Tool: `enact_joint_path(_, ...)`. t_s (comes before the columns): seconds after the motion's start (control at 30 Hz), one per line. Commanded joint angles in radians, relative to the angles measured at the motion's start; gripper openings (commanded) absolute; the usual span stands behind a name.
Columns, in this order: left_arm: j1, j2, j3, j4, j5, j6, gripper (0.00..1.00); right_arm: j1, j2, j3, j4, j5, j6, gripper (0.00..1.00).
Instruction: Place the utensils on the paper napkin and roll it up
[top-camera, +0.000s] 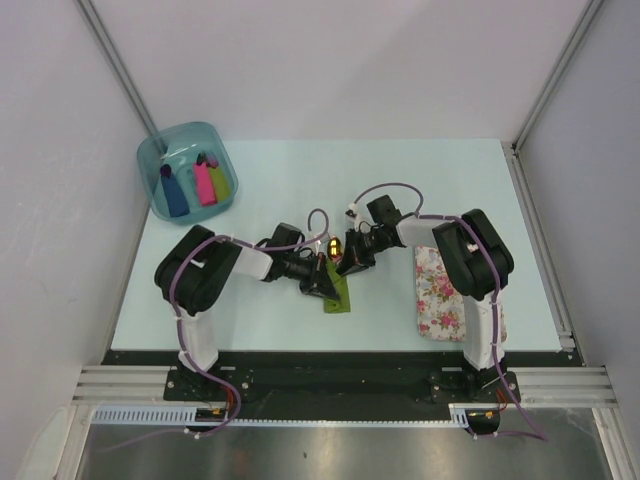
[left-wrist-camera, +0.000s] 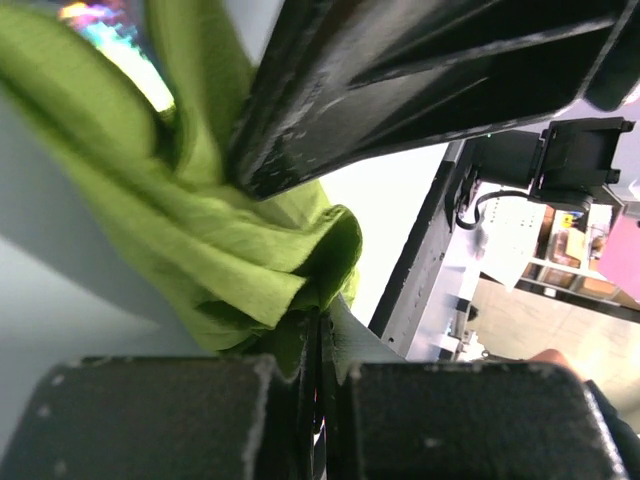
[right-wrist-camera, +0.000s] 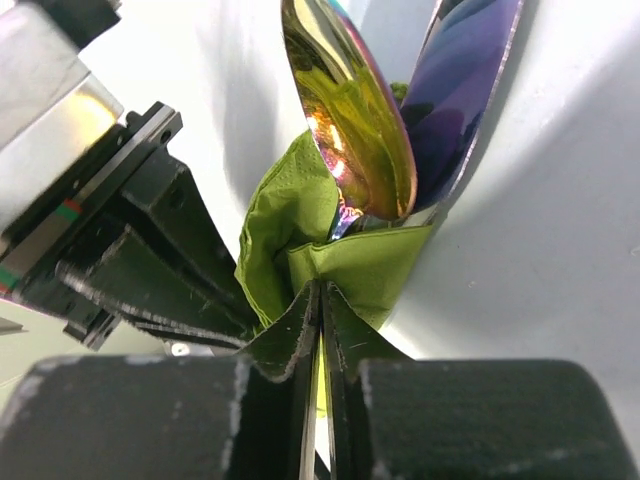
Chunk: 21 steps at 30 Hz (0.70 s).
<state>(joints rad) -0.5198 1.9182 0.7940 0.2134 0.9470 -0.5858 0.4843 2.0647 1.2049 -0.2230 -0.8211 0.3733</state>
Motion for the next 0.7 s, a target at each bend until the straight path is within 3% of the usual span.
enact_joint_path(0.0,-0.034,-0.045,0.017,0.038,-0.057,-0.031,0.0,0.007,0.035,-0.034,-0.022,0.089,-0.034,0.07)
enact_joint_path(0.67,-0.072,0.018,0.022,0.313,-0.065,-0.263,0.01,0.013,0.054,-0.036,-0.041,0.157,-0.025,0.04)
